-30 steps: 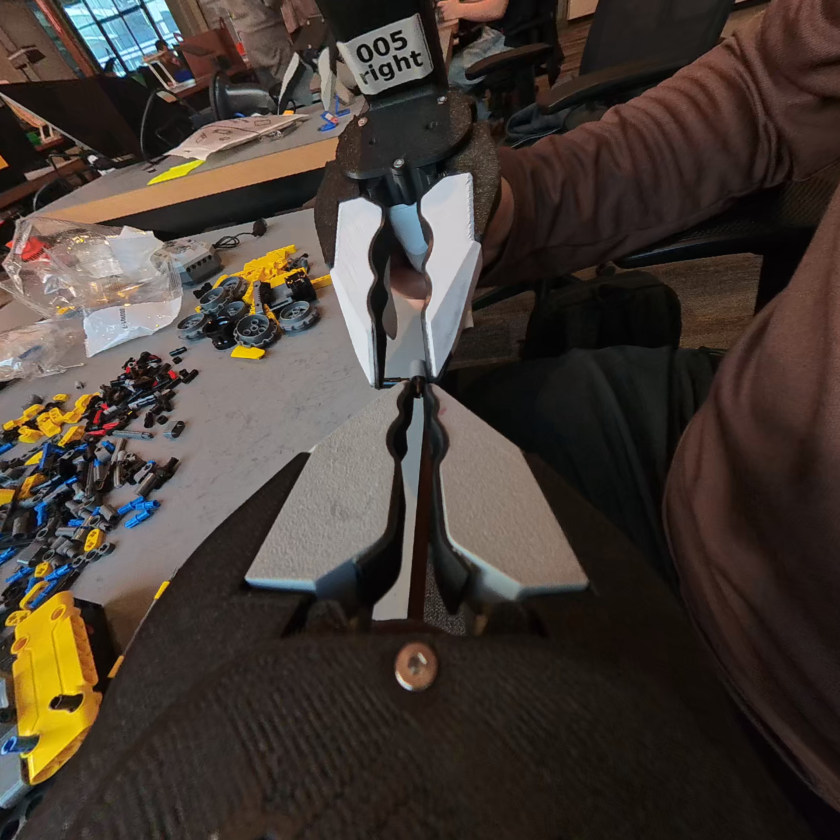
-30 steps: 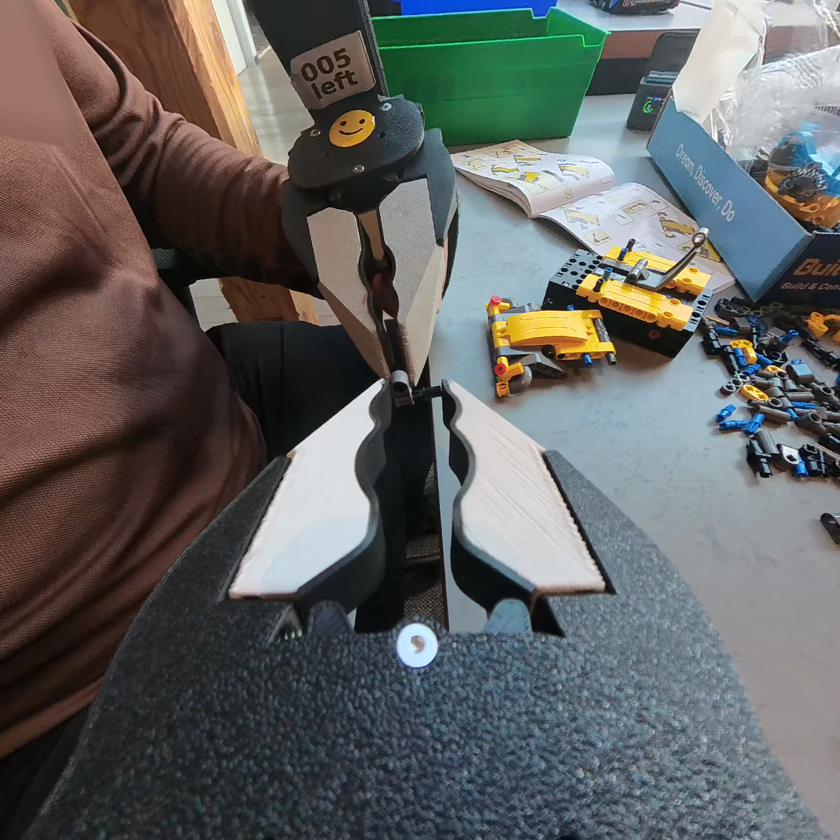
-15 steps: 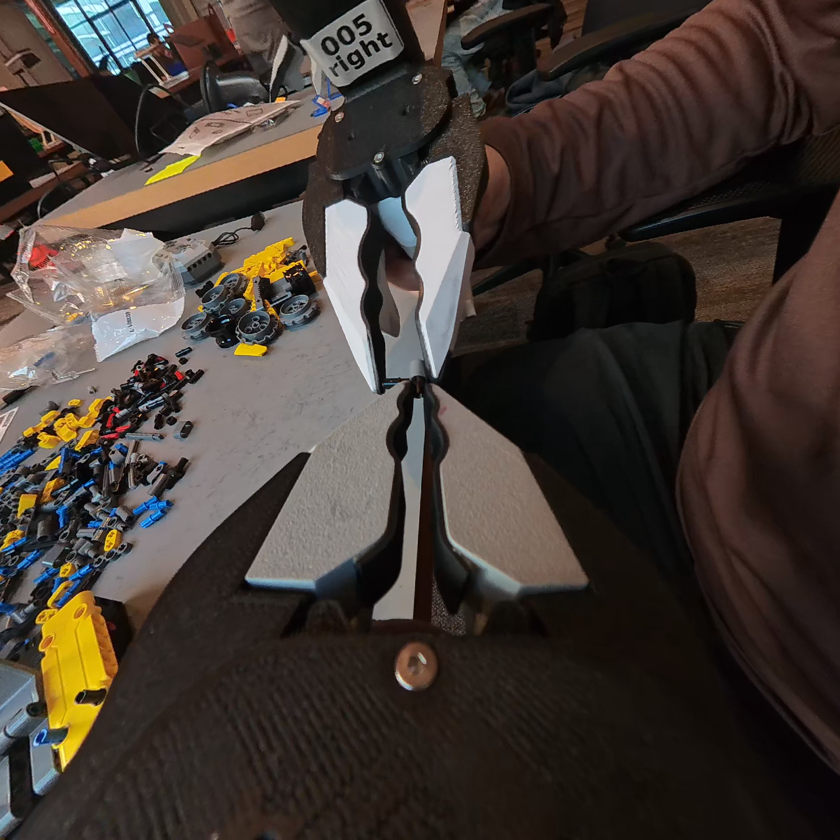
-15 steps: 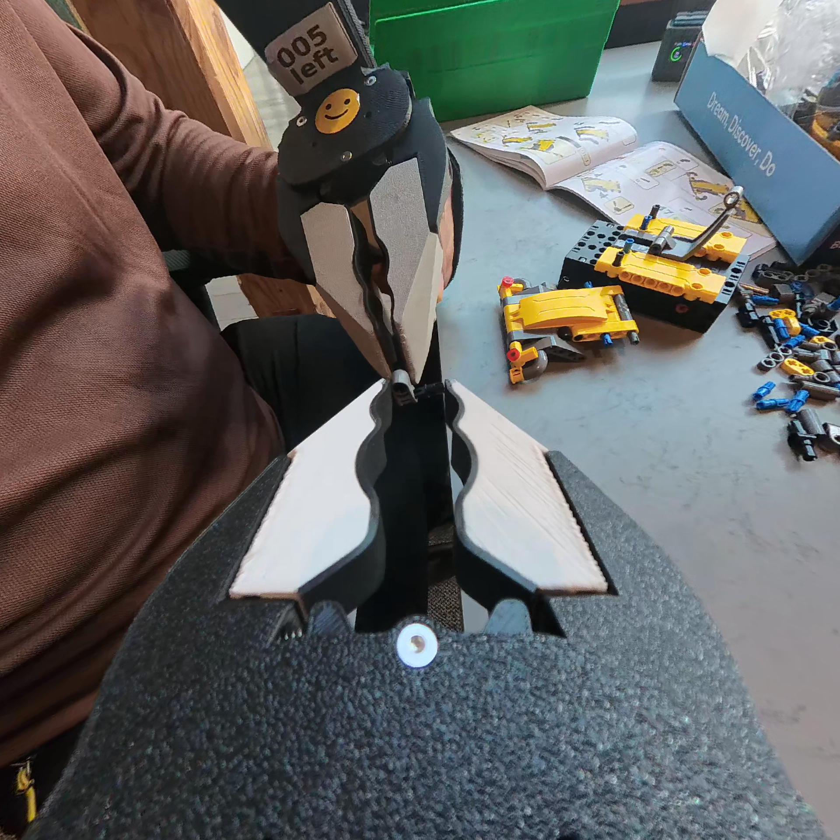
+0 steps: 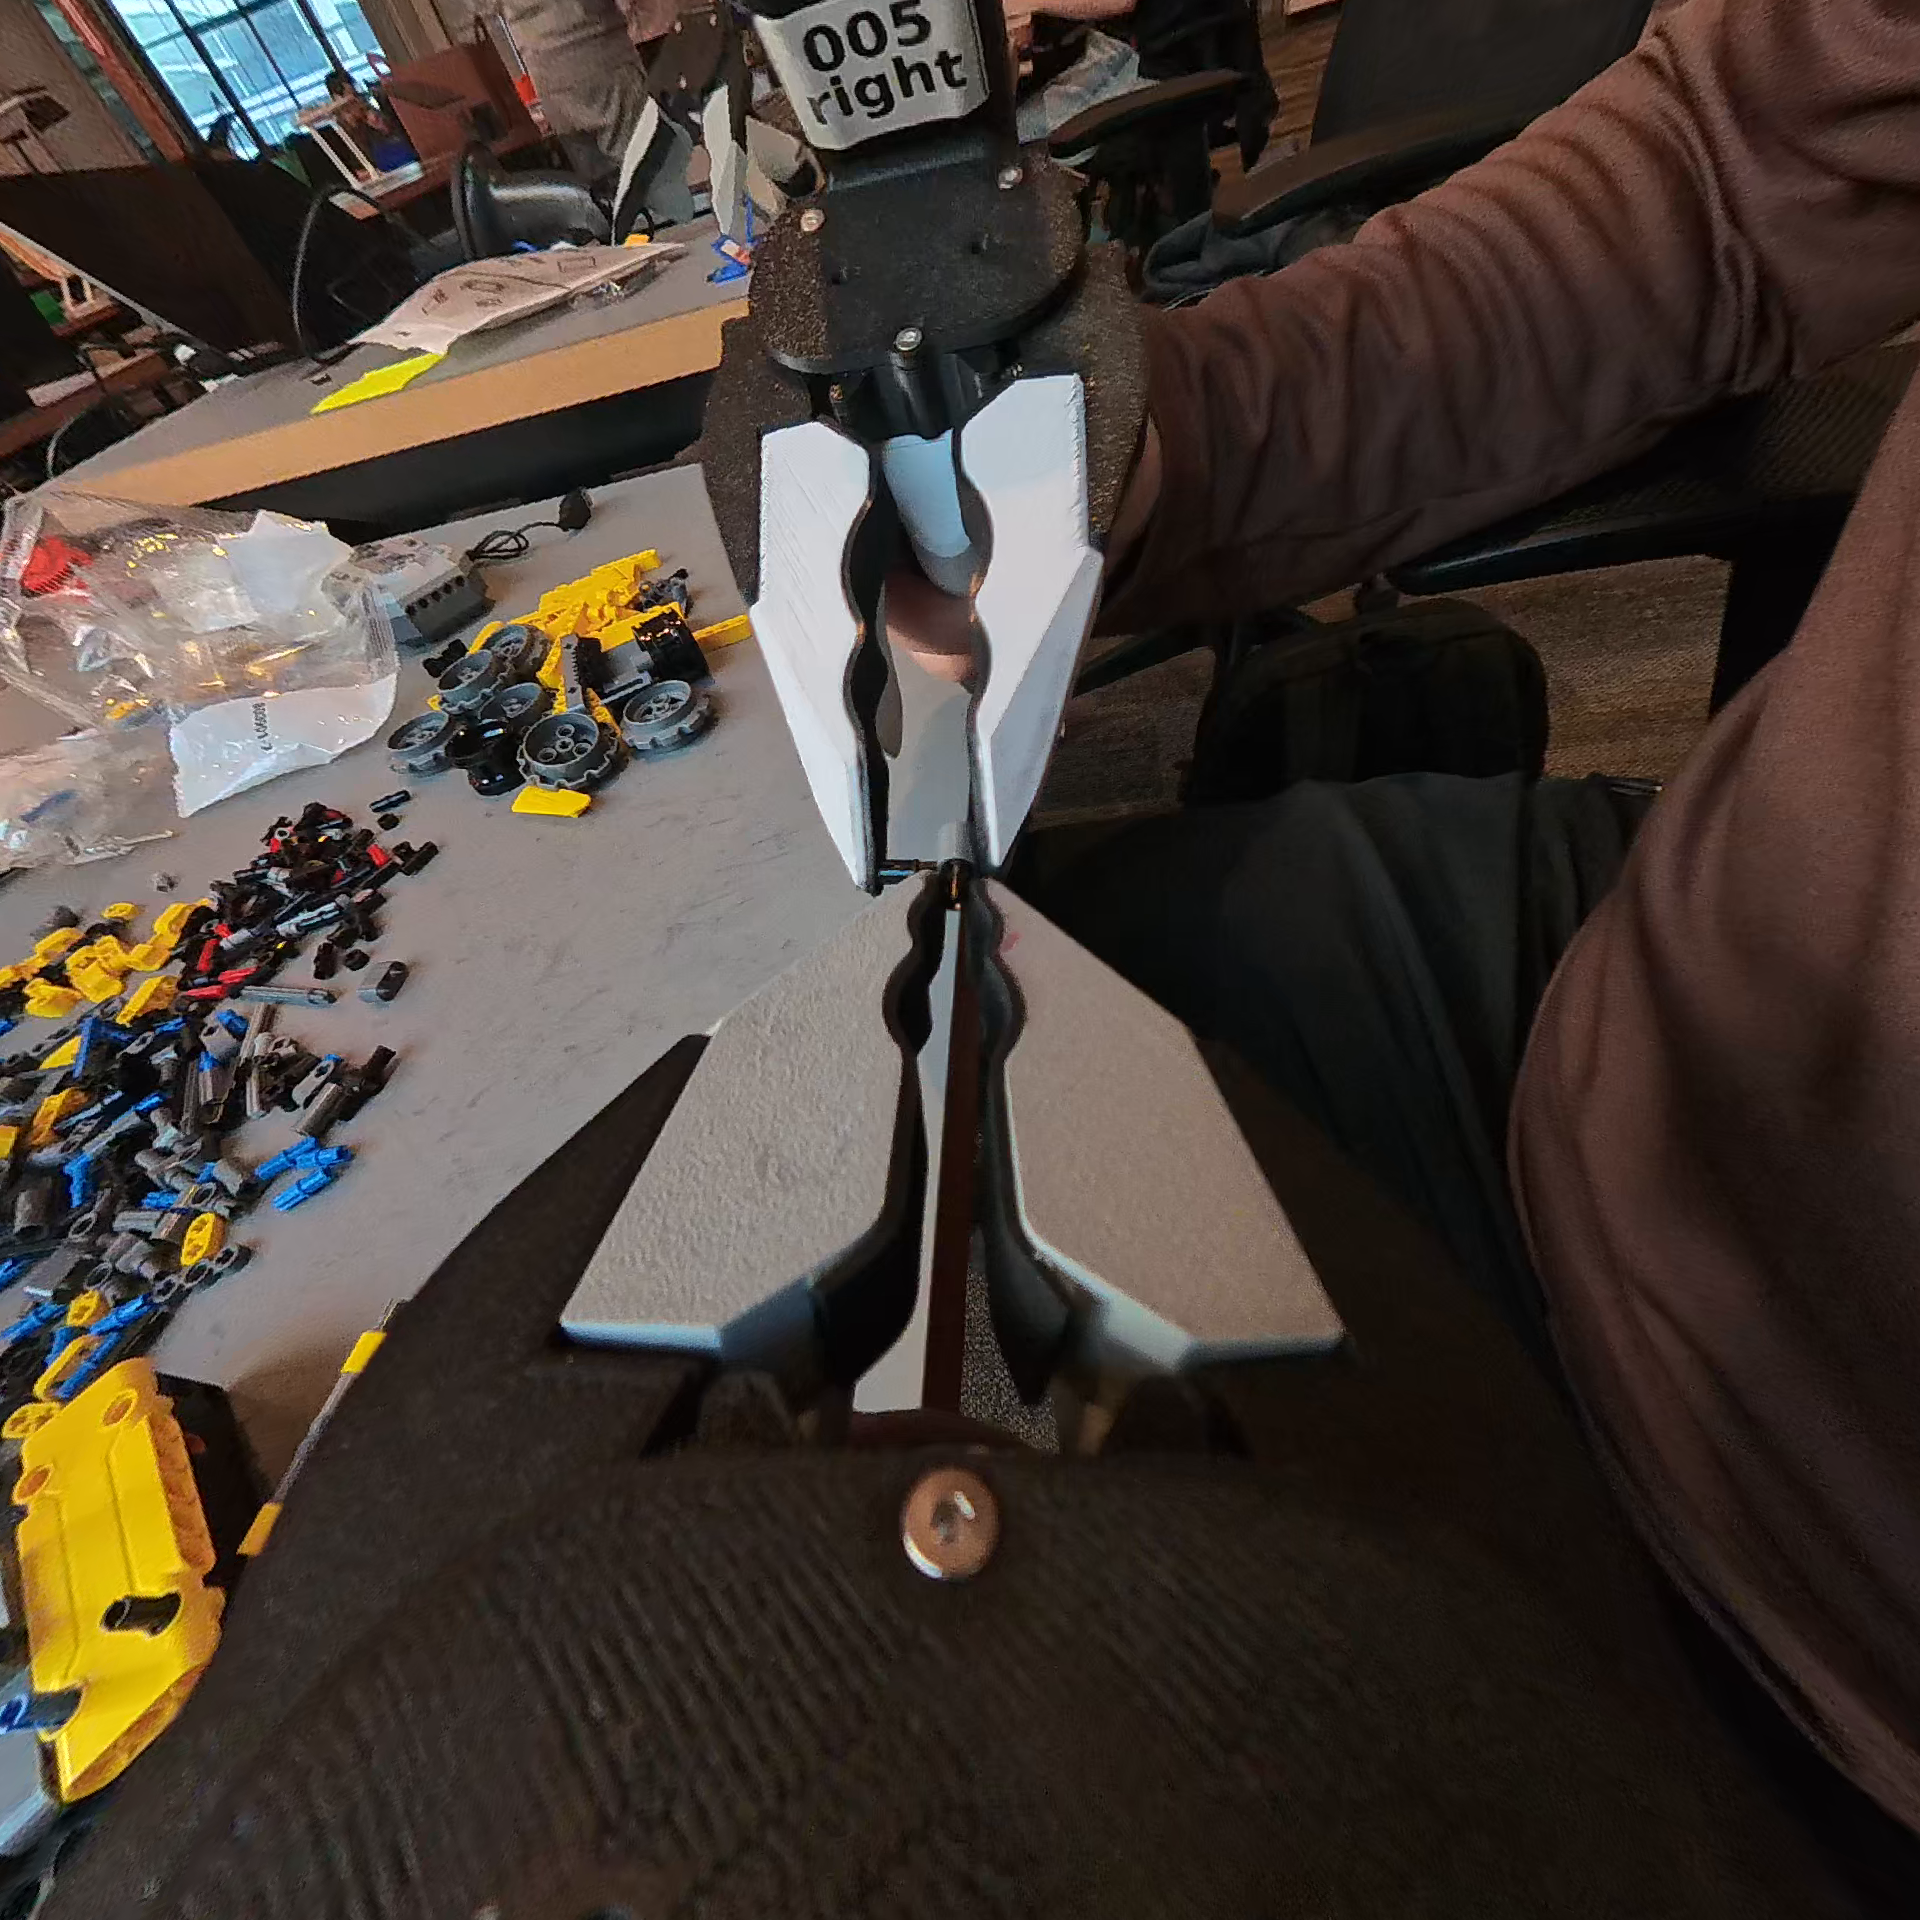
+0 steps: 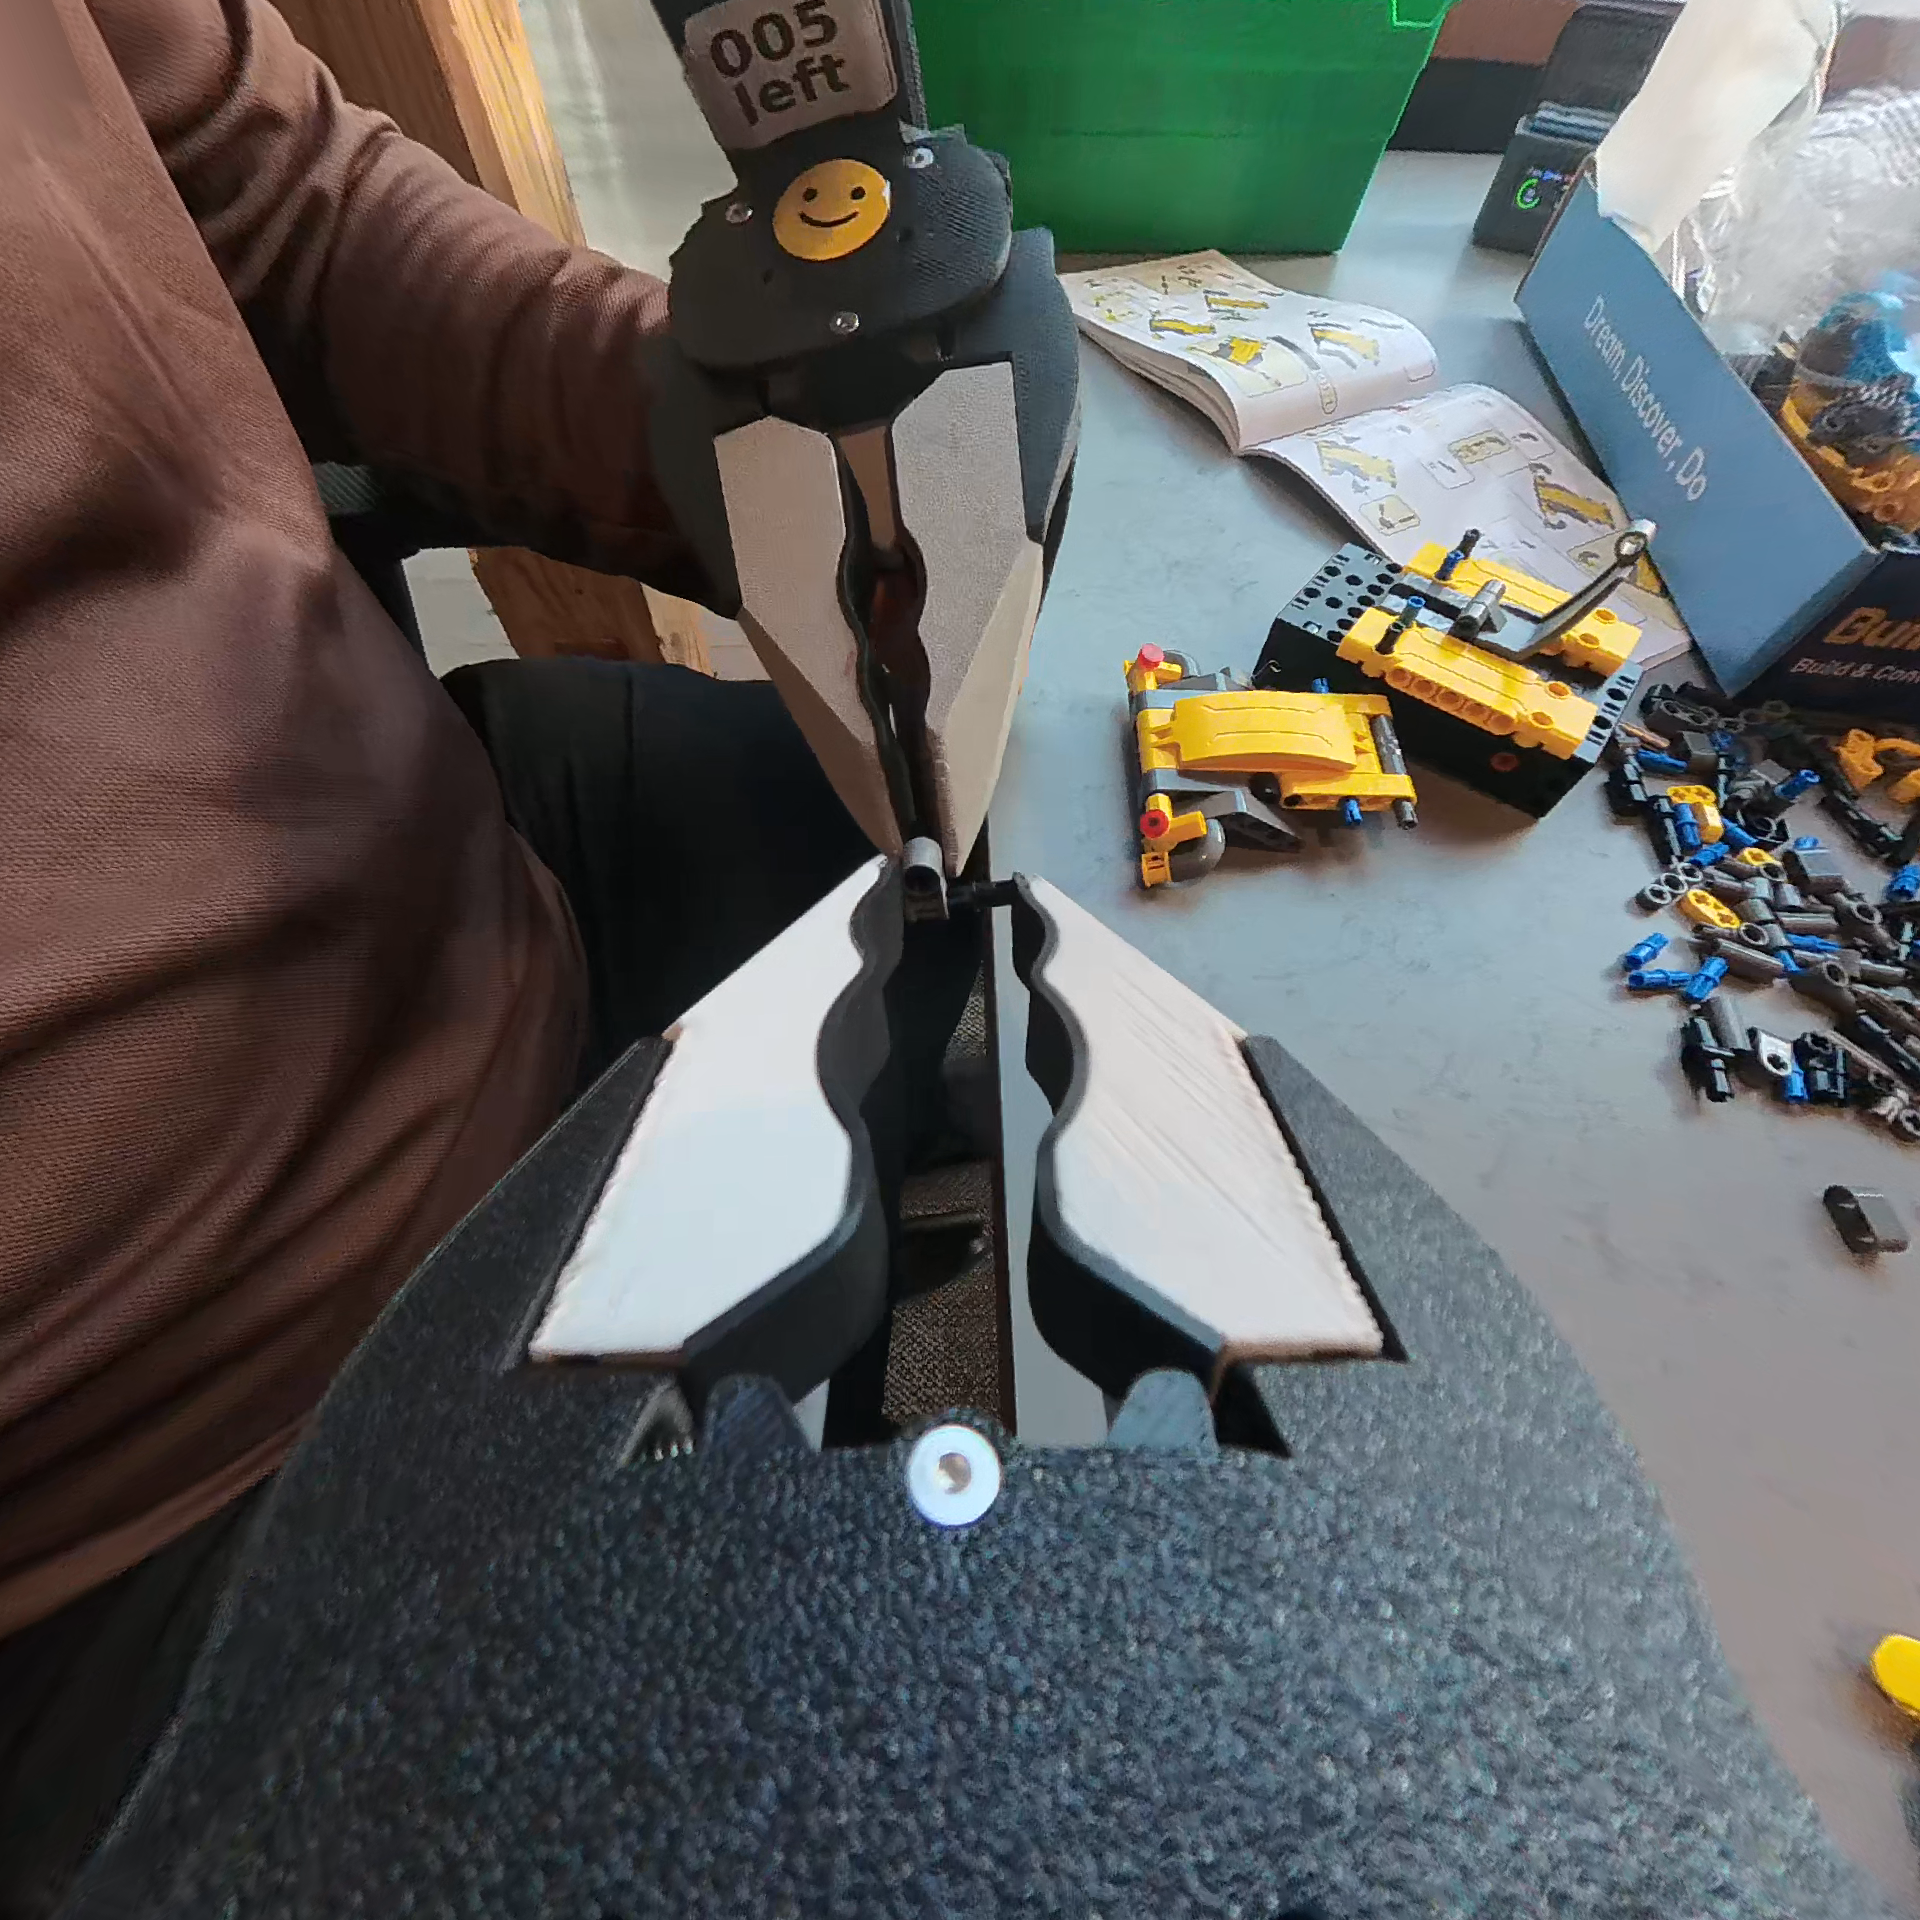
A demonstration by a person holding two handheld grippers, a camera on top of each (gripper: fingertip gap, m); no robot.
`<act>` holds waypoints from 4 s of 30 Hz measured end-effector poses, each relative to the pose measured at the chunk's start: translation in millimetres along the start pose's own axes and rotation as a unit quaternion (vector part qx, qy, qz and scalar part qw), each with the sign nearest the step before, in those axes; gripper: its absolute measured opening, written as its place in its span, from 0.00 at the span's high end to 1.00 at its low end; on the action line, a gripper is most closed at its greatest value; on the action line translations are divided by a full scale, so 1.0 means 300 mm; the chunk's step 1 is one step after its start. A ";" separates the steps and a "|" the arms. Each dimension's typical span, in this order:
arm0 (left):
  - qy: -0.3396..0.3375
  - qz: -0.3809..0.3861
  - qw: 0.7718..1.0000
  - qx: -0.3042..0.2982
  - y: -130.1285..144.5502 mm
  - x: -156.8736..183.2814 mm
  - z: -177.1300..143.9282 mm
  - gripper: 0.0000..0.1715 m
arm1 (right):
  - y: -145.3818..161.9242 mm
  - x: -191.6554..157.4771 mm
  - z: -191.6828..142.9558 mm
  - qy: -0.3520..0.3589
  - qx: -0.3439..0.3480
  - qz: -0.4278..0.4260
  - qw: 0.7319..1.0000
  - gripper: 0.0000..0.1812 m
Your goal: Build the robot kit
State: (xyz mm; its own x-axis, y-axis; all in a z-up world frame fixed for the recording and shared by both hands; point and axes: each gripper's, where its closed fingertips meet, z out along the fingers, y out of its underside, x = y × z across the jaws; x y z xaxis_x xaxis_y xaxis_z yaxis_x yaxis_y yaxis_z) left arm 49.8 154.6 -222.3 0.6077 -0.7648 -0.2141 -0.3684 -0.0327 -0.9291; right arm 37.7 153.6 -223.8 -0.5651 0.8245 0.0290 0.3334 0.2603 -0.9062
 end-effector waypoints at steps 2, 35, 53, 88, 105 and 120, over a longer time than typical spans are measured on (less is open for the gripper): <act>0.000 0.004 1.000 -0.003 0.003 0.003 0.001 0.99 | 0.002 -0.003 0.001 -0.001 -0.003 -0.005 1.000 0.91; -0.025 0.024 0.999 0.011 0.013 -0.029 -0.009 0.99 | -0.002 0.013 0.014 -0.011 0.010 0.014 1.000 0.95; -0.237 -0.006 0.970 -0.048 -0.025 -0.304 -0.037 0.99 | -0.064 0.317 -0.269 0.199 0.176 0.153 0.952 0.92; -0.290 0.319 0.902 0.018 -0.134 -0.037 -0.102 1.00 | -0.184 -0.035 -0.011 -0.164 0.127 0.192 0.959 0.93; -0.342 0.352 0.870 -0.035 0.012 -0.085 -0.139 1.00 | -0.103 0.019 0.113 -0.101 0.062 0.144 0.982 0.93; -0.328 0.397 0.857 -0.022 -0.021 -0.080 -0.050 0.99 | -0.081 0.022 0.021 -0.072 0.090 0.178 0.977 0.92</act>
State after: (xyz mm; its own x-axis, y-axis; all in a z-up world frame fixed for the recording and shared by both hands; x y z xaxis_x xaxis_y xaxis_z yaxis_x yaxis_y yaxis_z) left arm 26.9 163.4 -206.7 0.4126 -0.0314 -0.9103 -0.8664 0.2948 -0.4029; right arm 21.0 149.6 -204.3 -0.5417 0.7645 -0.3493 0.3974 -0.1333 -0.9079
